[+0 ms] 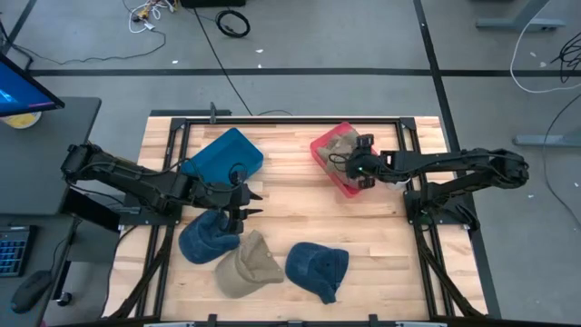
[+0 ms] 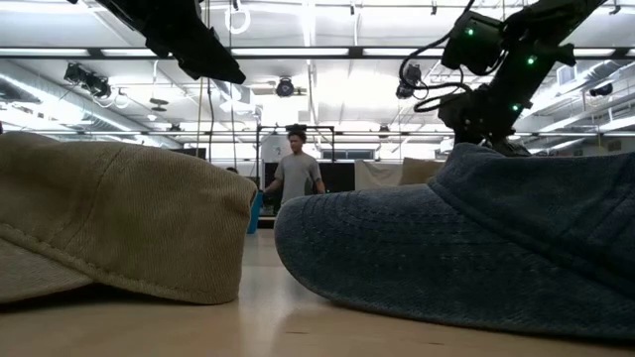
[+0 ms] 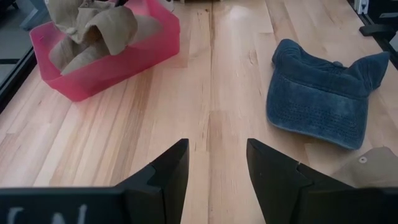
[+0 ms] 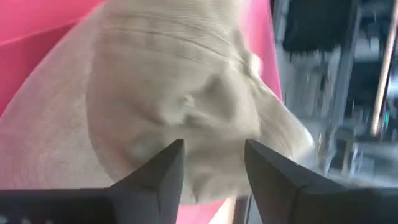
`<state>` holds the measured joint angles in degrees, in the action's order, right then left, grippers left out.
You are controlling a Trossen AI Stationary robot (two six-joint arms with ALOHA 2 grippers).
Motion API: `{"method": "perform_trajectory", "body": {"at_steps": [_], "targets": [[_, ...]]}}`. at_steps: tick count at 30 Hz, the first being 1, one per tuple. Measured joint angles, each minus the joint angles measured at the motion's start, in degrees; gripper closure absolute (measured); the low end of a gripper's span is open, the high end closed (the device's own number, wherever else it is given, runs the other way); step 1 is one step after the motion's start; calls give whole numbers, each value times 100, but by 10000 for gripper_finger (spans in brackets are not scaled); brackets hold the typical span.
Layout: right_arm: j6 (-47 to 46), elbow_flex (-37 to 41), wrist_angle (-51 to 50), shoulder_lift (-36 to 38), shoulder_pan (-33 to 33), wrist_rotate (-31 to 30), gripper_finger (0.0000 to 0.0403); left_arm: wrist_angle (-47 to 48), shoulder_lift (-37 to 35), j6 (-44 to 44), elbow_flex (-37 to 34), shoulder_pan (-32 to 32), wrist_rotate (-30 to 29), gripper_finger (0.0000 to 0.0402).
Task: Pick & Place hat
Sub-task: Put the right brown cap into the red bin
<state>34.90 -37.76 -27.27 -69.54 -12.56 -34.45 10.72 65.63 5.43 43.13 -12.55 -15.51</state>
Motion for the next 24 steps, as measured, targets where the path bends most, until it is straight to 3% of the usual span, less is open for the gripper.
{"method": "perform_trajectory", "body": {"at_steps": [3, 7, 11, 14, 19, 24], "targets": [[-848, -297, -594, 11, 113, -249, 223, 0, 0, 0, 0, 1, 0, 236], [-1482, -710, -807, 30, 227, -49, 234, 0, 0, -7, 0, 1, -1, 236], [-1787, -773, 151, 2, 174, 949, 262, 0, 0, -2, 0, 1, 0, 236], [-1492, -621, 180, -167, 81, 1628, 301, 2, 0, -2, 0, 1, 0, 236], [-1488, -334, 315, -591, -157, 1423, 388, 2, 0, -2, 0, 0, 0, 236], [-1556, -154, 569, -1089, -385, 1412, 388, 0, 0, -1, 0, 0, 0, 236]]}}
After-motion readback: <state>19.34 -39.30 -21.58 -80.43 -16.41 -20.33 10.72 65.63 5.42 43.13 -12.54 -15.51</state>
